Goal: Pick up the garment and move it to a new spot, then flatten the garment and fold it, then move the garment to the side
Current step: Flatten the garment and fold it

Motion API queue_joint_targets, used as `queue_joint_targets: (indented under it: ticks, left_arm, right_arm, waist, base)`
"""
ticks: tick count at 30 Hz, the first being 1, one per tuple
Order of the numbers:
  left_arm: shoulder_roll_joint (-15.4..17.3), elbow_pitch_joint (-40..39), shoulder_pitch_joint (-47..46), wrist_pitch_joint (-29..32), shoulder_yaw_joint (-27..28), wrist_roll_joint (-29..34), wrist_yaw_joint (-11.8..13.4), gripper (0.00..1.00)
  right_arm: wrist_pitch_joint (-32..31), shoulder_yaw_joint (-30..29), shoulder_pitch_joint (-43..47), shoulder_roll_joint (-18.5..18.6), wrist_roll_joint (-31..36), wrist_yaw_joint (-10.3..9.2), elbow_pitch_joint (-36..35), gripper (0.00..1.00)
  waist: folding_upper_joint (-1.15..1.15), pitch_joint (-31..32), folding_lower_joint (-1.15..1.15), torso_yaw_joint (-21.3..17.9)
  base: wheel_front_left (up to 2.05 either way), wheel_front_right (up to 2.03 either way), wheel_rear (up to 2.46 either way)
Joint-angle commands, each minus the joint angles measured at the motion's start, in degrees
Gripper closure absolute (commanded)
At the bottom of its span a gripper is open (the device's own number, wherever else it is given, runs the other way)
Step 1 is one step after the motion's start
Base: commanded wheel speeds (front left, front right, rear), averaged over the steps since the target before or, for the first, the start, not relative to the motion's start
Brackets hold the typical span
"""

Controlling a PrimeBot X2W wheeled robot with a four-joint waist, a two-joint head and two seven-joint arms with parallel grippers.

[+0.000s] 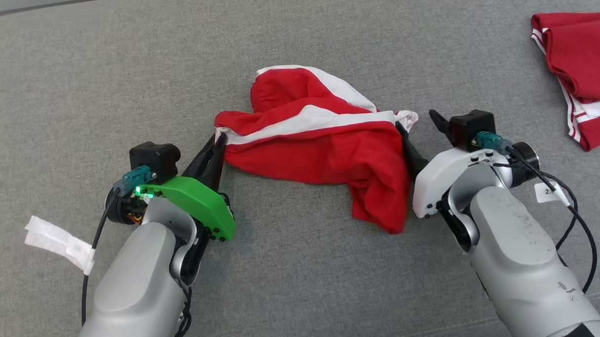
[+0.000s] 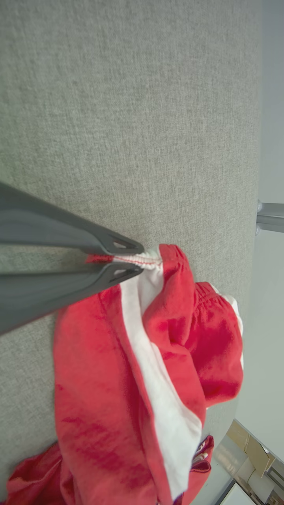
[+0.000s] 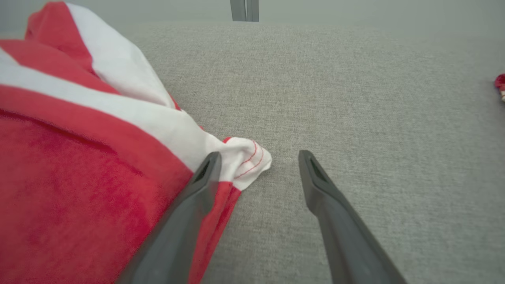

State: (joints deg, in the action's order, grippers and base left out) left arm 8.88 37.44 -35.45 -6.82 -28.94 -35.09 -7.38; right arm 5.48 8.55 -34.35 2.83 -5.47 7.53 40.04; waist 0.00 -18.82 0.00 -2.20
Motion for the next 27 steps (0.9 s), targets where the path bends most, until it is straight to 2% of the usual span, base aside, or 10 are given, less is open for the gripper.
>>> queue_joint_targets:
  ticks: [1, 8, 9, 10, 11, 13, 15, 16, 21, 27]
  left_arm:
    - [0.2, -0.3, 0.8, -0.1, -0.1, -0.1, -0.1, 1.0]
    - [0.9, -1.6, 1.2, 0.1, -0.2, -0.4, 0.4, 1.0]
    - [1.0, -1.7, 1.2, 0.3, -0.2, -0.5, 0.6, 1.0]
    - [1.0, -1.9, 1.2, 0.3, -0.2, -0.5, 0.7, 1.0]
    - [1.1, -2.0, 1.2, 0.4, -0.2, -0.6, 0.8, 1.0]
    - [1.2, -2.3, 1.2, 0.4, -0.2, -0.6, 0.8, 1.0]
    - [1.4, -2.5, 1.4, 0.3, -0.2, -0.7, 0.9, 1.0]
    - [1.5, -2.6, 1.5, 0.2, -0.1, -0.8, 1.0, 1.0]
    - [2.1, -3.3, 2.1, -0.7, 0.4, -1.3, 1.4, 1.0]
    - [3.2, -5.9, 2.9, -2.5, 1.7, -2.0, 2.0, 1.0]
  right_arm:
    - [0.0, 1.0, -0.9, 0.1, -0.3, -0.09, 1.4, 0.0]
    - [0.7, 5.7, -4.8, 0.1, -0.9, -0.09, 7.0, 0.0]
    - [0.7, 6.3, -5.4, 0.1, -0.9, -0.09, 7.9, 0.13]
    - [0.8, 6.8, -6.1, 0.1, -1.0, -0.09, 8.9, 0.4]
    - [0.9, 7.2, -6.5, 0.1, -0.9, -0.09, 9.5, 0.55]
    - [2.1, 7.6, -7.6, 0.1, -0.7, -0.09, 10.6, 0.68]
    - [3.4, 7.6, -8.4, 0.1, -0.5, -0.09, 11.5, 0.94]
    - [3.9, 7.6, -8.7, 0.1, -0.5, -0.09, 11.9, 1.0]
    - [6.3, 7.9, -9.4, 0.1, -1.0, -0.09, 12.5, 1.0]
    - [8.6, 6.7, -9.3, 0.1, -0.5, -0.09, 9.8, 1.0]
  waist:
    - [0.0, 0.0, 0.0, 0.2]
    - [0.0, -0.3, 0.0, 0.1]
    - [0.0, -0.4, 0.0, 0.1]
    - [0.0, -0.6, 0.0, 0.1]
    - [0.0, -0.6, 0.0, 0.1]
    - [0.0, -0.7, 0.0, 0.2]
    - [0.0, -0.7, 0.0, 0.2]
    - [0.0, -0.5, 0.0, 0.1]
    - [0.0, 0.7, 0.0, -0.6]
    - [0.0, 3.8, 0.0, -1.8]
  base:
    - [0.0, 0.0, 0.0]
    - [0.0, 0.0, 0.0]
    - [0.0, 0.0, 0.0]
    - [0.0, 0.0, 0.0]
    - [0.0, 0.0, 0.0]
    - [0.0, 0.0, 0.0]
    - [0.0, 0.0, 0.0]
    - [0.0, 0.0, 0.0]
    - [0.0, 0.0, 0.0]
    - [0.0, 0.0, 0.0]
